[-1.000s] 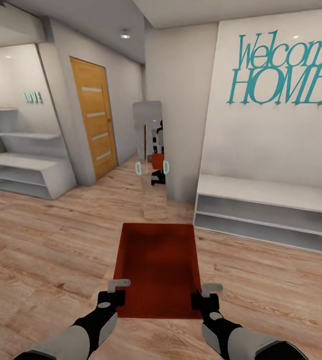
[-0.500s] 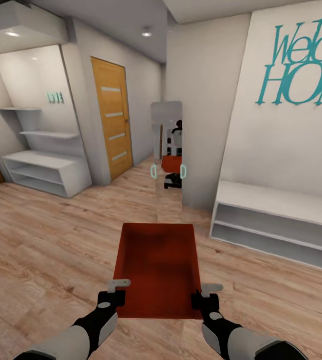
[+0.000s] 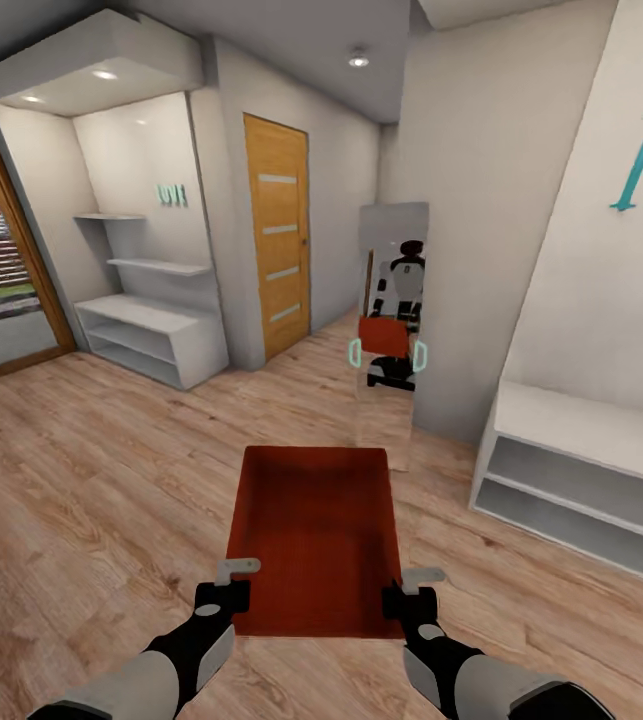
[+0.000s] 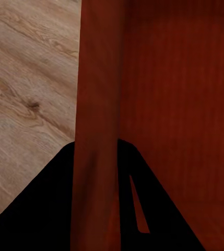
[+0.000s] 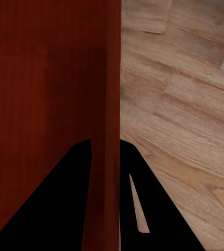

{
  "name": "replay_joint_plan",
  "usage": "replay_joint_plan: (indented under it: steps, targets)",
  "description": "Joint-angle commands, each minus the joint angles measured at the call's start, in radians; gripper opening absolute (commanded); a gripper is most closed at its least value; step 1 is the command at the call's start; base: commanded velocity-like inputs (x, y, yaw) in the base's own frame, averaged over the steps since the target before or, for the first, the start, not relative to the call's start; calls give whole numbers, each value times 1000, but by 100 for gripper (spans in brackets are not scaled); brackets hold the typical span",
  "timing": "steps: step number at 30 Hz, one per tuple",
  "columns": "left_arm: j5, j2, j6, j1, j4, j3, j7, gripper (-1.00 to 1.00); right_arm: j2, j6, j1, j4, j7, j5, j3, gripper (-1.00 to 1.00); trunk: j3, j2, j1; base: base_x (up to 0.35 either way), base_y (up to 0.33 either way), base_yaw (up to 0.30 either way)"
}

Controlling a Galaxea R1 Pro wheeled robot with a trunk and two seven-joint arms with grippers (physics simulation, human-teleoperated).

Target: Move the two storage containers from the living room to the garage. In the garage, place one container on the floor and stack the other container on top of it (either order is fine).

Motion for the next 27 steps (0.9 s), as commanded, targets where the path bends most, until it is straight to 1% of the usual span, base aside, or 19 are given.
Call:
replay_joint_plan:
  steps: [1,25,27]
  targets:
    - [92,60,1,-1,2,37,7,-100,-15,-8,-1,-2,2,35,-36,-100,-1,-1,1,323,0,300]
    - [92,60,1,-2,2,37,7,-100,-15,-8,-1,-2,2,35,-36,-100,-1,-1,1,323,0,300]
    - [92,60,1,-2,2,37,7,-100,-15,-8,-1,-2,2,34,-36,-100,-1,-1,1,323,0,186]
